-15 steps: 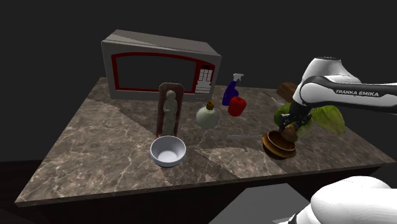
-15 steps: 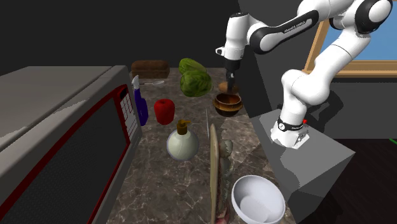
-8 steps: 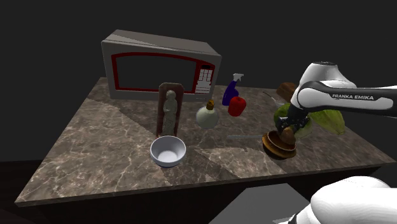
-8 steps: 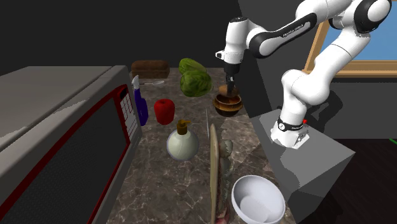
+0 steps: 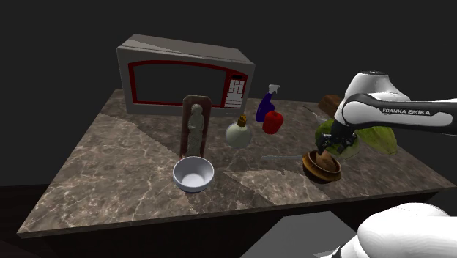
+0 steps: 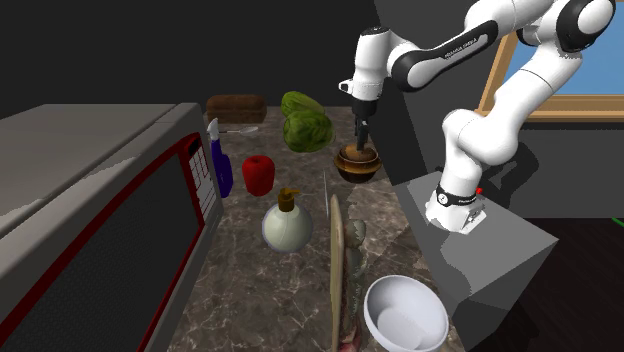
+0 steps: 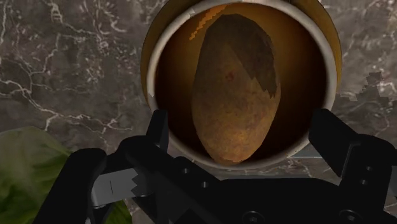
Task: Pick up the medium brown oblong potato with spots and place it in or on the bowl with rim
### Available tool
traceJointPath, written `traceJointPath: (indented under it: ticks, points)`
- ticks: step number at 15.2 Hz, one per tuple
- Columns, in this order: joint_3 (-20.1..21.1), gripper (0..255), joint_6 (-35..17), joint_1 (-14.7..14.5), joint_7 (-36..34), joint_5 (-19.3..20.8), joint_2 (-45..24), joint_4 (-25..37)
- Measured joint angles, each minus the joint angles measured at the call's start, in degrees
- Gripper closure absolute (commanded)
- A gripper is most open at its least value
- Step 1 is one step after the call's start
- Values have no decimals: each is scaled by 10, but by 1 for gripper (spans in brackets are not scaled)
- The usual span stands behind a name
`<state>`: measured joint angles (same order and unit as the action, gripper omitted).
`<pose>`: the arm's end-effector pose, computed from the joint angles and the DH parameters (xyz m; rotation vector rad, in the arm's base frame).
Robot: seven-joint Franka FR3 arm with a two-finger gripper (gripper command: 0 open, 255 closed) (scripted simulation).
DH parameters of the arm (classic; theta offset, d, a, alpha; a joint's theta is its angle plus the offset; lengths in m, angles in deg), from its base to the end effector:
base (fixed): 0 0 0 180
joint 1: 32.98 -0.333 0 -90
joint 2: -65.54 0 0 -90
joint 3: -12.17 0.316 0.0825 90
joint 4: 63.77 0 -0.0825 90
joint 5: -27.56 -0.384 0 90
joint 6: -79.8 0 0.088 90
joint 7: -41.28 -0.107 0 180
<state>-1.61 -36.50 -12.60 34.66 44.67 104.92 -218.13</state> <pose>0.2739 -0.2026 0.4310 2.9186 -0.7899 -0.0100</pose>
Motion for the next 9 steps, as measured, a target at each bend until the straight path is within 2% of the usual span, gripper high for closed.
traceJointPath:
  ticks: [2,5,9]
  points:
    - [2,0,10,-1,1,-2,2,9]
    - [15,0,65,-7,2,-14,18,46]
    - [17,0,80,-8,3,-17,21,58]
